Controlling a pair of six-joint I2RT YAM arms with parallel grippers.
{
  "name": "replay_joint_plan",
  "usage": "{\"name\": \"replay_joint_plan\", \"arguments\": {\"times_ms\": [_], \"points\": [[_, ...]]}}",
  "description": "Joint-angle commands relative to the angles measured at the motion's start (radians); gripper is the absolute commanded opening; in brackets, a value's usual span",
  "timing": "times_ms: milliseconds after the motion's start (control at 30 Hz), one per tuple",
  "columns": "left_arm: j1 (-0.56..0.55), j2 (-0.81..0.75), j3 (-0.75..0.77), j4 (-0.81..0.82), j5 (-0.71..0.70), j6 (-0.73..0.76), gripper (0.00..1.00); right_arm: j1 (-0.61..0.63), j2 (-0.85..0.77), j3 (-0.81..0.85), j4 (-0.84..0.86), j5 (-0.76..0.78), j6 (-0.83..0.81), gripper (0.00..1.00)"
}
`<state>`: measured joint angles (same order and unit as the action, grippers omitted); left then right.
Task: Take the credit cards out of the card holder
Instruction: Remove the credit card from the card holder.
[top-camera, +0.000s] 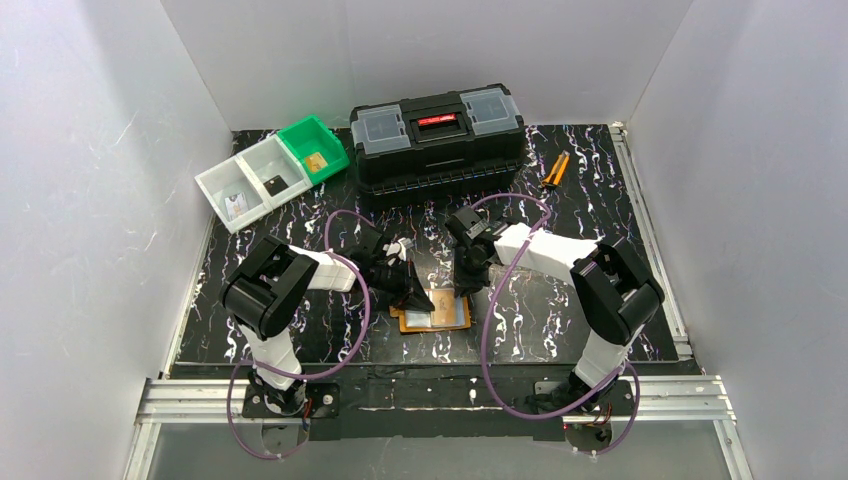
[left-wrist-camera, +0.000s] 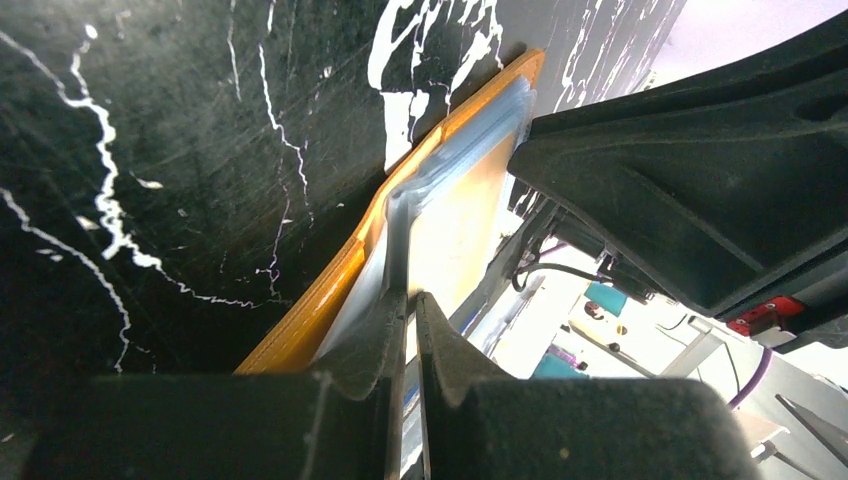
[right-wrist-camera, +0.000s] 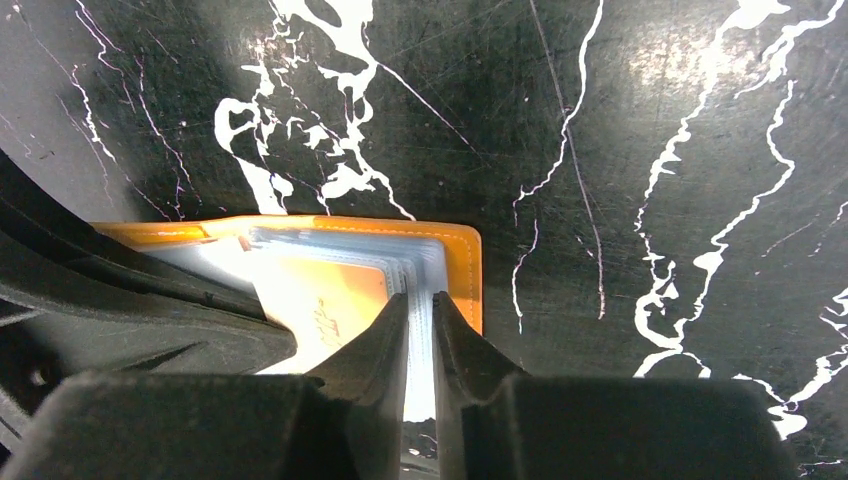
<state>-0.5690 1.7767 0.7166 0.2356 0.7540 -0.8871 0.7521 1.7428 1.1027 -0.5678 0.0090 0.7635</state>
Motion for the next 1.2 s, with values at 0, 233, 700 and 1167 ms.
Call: {"name": "replay_joint_plan", "arguments": {"times_ms": [0, 233, 700, 1167], "points": [[-0.006, 0.001, 0.009, -0.071, -0.039, 0.032, 0.0, 0.001, 0.035, -0.046, -0.028, 0.059, 0.0, 0.17], [-0.006, -0.001, 0.015, -0.079, -0.04, 0.035, 0.08, 0.004, 0.044, -0.064, -0.017, 0.054, 0.0, 0.16], [0.006, -0.035, 0.007, -0.086, -0.04, 0.046, 0.22, 0.004, 0.047, -0.102, 0.0, 0.045, 0.014, 0.15], [0.025, -0.042, -0.08, 0.086, 0.009, -0.044, 0.15, 0.001, 0.052, -0.115, 0.005, 0.041, 0.017, 0.13]]}}
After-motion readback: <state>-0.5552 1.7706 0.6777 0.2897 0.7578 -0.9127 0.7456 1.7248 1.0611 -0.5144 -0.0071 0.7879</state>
